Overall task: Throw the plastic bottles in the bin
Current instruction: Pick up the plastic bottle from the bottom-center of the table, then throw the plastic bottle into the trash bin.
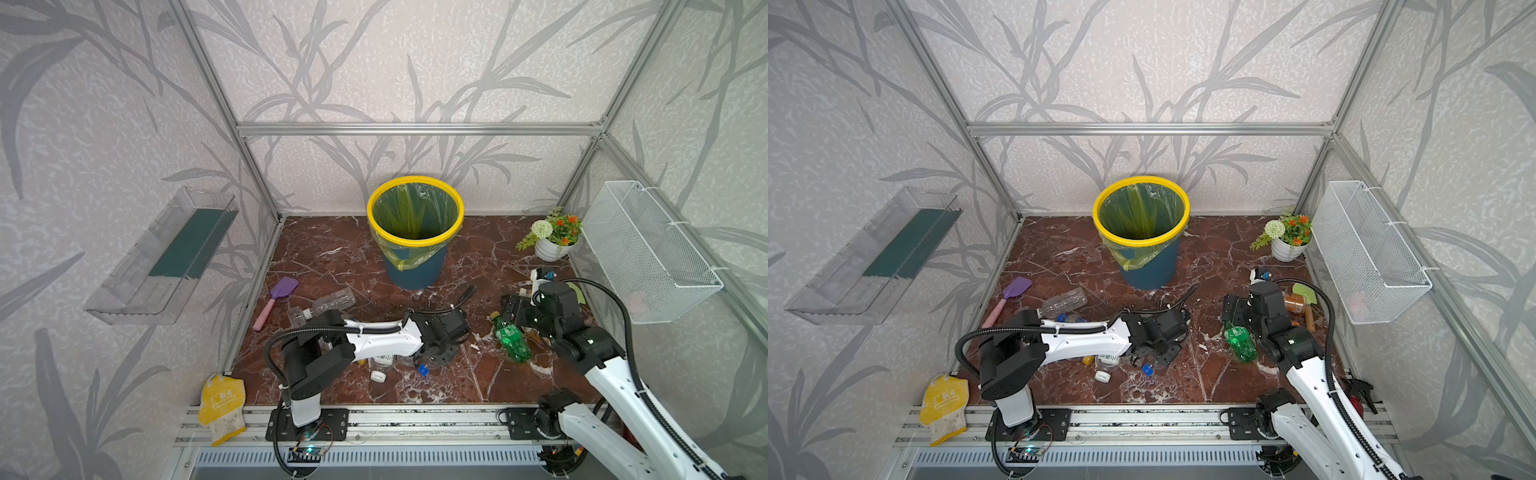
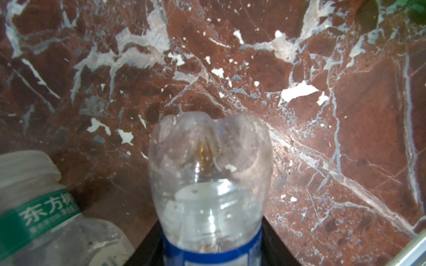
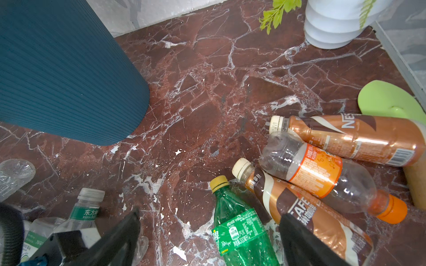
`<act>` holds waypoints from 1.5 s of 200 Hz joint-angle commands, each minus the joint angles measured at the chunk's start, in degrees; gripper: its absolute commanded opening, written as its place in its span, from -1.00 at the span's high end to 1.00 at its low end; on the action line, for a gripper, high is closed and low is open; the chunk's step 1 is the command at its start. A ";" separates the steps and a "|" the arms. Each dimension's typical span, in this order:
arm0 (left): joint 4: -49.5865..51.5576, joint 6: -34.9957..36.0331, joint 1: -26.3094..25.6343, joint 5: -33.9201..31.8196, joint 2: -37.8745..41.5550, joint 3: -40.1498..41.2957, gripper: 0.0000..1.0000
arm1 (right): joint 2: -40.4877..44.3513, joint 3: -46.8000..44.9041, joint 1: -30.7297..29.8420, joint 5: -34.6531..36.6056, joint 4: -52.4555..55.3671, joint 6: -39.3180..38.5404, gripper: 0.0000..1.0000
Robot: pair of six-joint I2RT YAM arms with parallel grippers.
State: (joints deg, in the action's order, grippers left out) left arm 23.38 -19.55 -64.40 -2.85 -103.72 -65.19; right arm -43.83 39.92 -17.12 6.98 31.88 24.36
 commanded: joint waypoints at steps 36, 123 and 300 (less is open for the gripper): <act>0.37 1.39 -0.16 -2.11 6.01 -2.05 0.24 | -0.20 -0.26 0.34 0.92 -1.98 -1.33 -0.89; 8.11 20.29 -0.16 -17.36 33.76 -14.51 0.20 | -1.05 0.95 0.50 2.06 -6.95 -2.82 -0.89; 8.65 25.99 27.43 -17.02 37.73 -28.28 -0.99 | -6.39 -0.09 0.25 -7.09 -15.48 0.53 -0.82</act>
State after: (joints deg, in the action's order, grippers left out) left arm 34.09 6.37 -38.41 -11.81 -75.64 -100.16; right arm -49.36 39.88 -16.86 2.15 18.92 24.86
